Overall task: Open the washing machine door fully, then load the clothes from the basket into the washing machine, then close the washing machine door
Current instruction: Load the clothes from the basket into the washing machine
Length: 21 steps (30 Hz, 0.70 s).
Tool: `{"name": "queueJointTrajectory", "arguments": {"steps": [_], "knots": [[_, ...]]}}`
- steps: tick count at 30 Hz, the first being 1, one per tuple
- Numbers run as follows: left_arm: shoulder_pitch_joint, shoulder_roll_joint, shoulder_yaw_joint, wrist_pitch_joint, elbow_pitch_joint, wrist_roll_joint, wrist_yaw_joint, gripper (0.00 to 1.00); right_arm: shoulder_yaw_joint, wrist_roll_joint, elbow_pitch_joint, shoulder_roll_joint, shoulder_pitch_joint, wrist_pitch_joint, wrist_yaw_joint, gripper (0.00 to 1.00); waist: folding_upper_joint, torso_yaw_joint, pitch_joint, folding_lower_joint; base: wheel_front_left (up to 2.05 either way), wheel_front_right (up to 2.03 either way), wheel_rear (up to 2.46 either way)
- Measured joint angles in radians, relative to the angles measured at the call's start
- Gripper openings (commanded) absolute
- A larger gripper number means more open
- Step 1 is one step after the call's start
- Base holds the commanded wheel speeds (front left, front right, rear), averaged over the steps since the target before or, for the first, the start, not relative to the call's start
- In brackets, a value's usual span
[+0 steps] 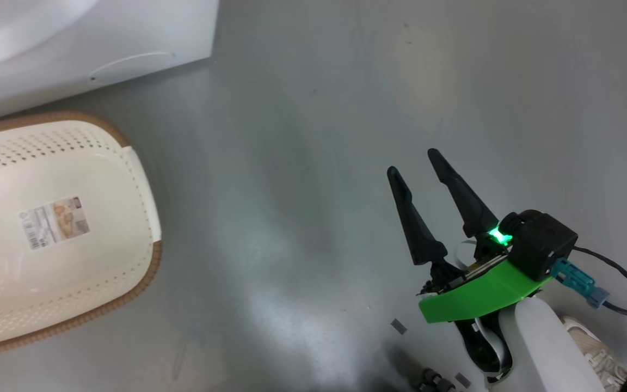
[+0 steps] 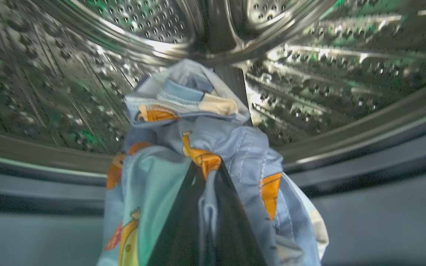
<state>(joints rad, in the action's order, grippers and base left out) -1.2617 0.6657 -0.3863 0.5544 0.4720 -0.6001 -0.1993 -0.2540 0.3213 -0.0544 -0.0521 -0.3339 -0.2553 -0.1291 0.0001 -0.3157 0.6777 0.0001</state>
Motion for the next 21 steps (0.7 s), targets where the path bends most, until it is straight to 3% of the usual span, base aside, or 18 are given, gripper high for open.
{"name": "queueJointTrajectory", "arguments": {"steps": [13, 21], "knots": [[-0.186, 0.059, 0.016, -0.381, 0.096, 0.161, -0.007, 0.0, -0.062, 0.062, 0.003, 0.001, -0.028, -0.001, 0.0, 1.0, 0.0, -0.089, 0.052, 0.0, 0.0, 0.0, 0.0], [-0.309, 0.099, -0.018, -0.545, 0.191, 0.253, 0.029, 0.0, -0.093, 0.095, 0.004, 0.002, -0.037, -0.001, 0.0, 1.0, 0.0, -0.147, 0.105, 0.0, 0.0, 0.0, 0.0]]}}
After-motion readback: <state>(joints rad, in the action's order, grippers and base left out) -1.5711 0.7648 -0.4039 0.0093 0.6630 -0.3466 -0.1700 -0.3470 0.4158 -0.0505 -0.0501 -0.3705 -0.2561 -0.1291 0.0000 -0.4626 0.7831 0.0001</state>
